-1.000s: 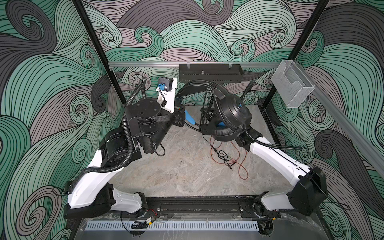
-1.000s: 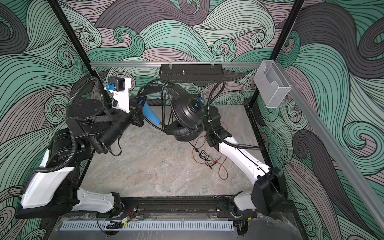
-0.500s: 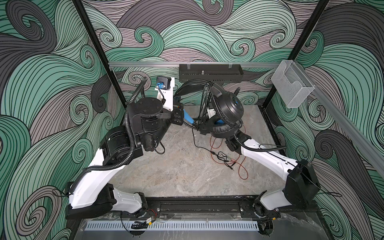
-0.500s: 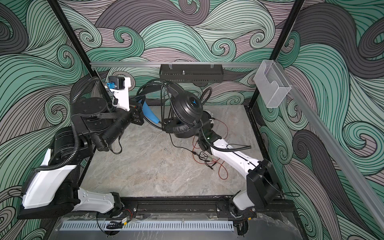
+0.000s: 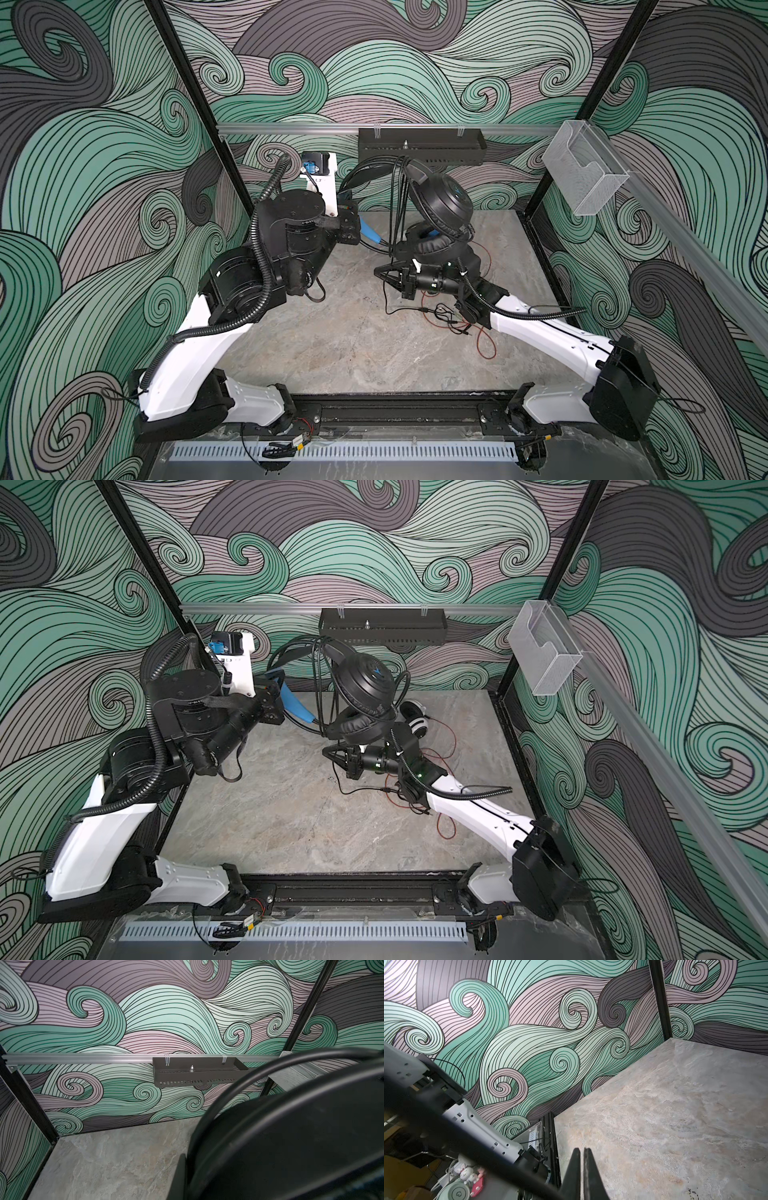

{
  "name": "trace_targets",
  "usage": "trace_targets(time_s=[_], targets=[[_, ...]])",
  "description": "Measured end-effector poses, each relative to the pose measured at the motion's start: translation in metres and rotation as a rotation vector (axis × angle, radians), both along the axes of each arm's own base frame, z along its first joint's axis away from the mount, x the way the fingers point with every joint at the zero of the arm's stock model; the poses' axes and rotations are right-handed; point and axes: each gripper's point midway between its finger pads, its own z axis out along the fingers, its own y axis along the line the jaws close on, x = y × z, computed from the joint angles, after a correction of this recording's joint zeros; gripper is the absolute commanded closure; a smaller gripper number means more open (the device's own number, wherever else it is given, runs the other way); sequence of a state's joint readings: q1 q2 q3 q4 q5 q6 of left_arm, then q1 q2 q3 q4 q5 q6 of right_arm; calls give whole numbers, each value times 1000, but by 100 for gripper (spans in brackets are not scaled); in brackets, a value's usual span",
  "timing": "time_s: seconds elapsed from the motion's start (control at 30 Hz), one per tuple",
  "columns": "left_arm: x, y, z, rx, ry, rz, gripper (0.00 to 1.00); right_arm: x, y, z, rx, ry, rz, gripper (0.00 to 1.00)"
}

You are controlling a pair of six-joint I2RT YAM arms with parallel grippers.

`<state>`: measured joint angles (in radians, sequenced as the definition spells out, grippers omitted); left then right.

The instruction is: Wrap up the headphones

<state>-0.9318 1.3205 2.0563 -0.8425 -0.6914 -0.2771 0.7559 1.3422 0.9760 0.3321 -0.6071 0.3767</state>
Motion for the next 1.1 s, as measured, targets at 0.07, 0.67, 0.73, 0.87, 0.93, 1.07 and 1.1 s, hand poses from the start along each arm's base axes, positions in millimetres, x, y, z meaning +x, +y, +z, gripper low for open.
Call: trace_targets(time_s=[0.07,0.67,0.73,0.87,0.93,1.07,1.1], targets=[[8,9,-8,-16,27,41,100,-8,-5,-6,-17,-2,0,95],[109,28,-143,-1,322,360,100,-10,-41,-56,-211,49,-147,100],[119,23,-160,-5,360,378,100,-5,-41,-60,-254,52,-171,100],[128,15,-184,-51,430,383,100,3,-46,-79,-340,61,-214,100],[128,12,-188,-88,454,375,100,5,-49,-92,-390,68,-230,100],[127,7,-189,-170,486,352,100,8,-53,-104,-442,64,-246,100],[127,6,-190,-181,492,346,100,8,-54,-105,-447,59,-247,100]])
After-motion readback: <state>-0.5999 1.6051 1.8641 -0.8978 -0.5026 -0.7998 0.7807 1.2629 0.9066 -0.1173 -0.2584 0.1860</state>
